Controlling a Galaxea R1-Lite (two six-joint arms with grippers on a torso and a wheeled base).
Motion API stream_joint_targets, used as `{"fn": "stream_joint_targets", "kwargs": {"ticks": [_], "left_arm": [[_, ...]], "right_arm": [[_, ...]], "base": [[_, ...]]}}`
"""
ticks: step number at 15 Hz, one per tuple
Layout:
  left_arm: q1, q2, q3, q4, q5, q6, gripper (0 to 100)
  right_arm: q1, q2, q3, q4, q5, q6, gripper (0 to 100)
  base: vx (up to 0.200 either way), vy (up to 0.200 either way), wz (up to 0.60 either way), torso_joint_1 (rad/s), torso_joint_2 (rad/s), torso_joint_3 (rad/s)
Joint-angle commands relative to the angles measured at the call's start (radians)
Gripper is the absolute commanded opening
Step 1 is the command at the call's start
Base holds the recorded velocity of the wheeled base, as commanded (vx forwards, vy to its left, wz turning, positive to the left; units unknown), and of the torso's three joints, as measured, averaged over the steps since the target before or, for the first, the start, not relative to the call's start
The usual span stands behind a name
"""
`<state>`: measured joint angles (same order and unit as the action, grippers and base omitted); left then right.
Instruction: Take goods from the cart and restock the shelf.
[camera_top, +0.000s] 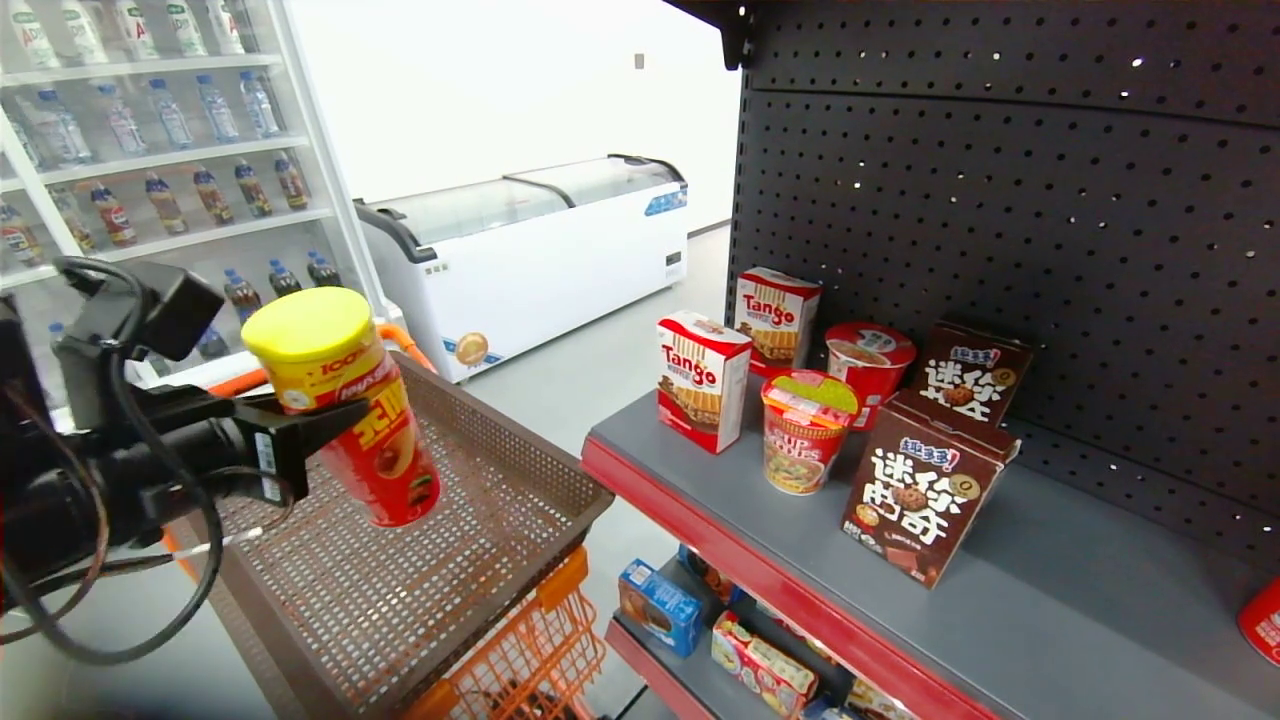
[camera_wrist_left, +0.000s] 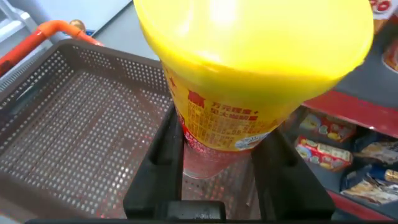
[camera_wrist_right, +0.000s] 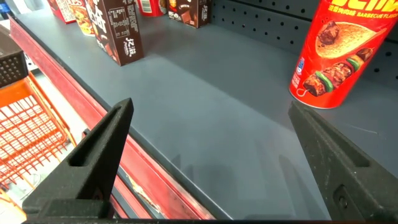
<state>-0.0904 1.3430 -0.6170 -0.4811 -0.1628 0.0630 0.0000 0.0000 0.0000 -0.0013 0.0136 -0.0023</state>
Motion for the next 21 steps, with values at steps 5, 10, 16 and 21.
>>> {"fn": "stream_joint_targets", "kwargs": {"ticks": [5, 10, 16, 21], "left_arm": [[-0.002, -0.304, 0.146, 0.058, 0.020, 0.000, 0], [-0.117, -0.367, 0.223, 0.058, -0.087, 0.003, 0], [-0.192, -0.338, 0.253, 0.050, -0.285, 0.003, 0], [-0.278, -0.318, 0.257, 0.052, -0.409, -0.002, 0]], "right_arm": [[0.000, 0.000, 0.000, 0.000, 0.000, -0.001, 100], [0.000, 0.000, 0.000, 0.000, 0.002, -0.001, 100], [0.000, 0.000, 0.000, 0.000, 0.002, -0.001, 100], [0.000, 0.000, 0.000, 0.000, 0.002, -0.001, 100]], "base": [[0.000, 0.000, 0.00, 0.000, 0.00, 0.000], [0.000, 0.000, 0.00, 0.000, 0.00, 0.000], [0.000, 0.000, 0.00, 0.000, 0.00, 0.000], [0.000, 0.000, 0.00, 0.000, 0.00, 0.000]]}}
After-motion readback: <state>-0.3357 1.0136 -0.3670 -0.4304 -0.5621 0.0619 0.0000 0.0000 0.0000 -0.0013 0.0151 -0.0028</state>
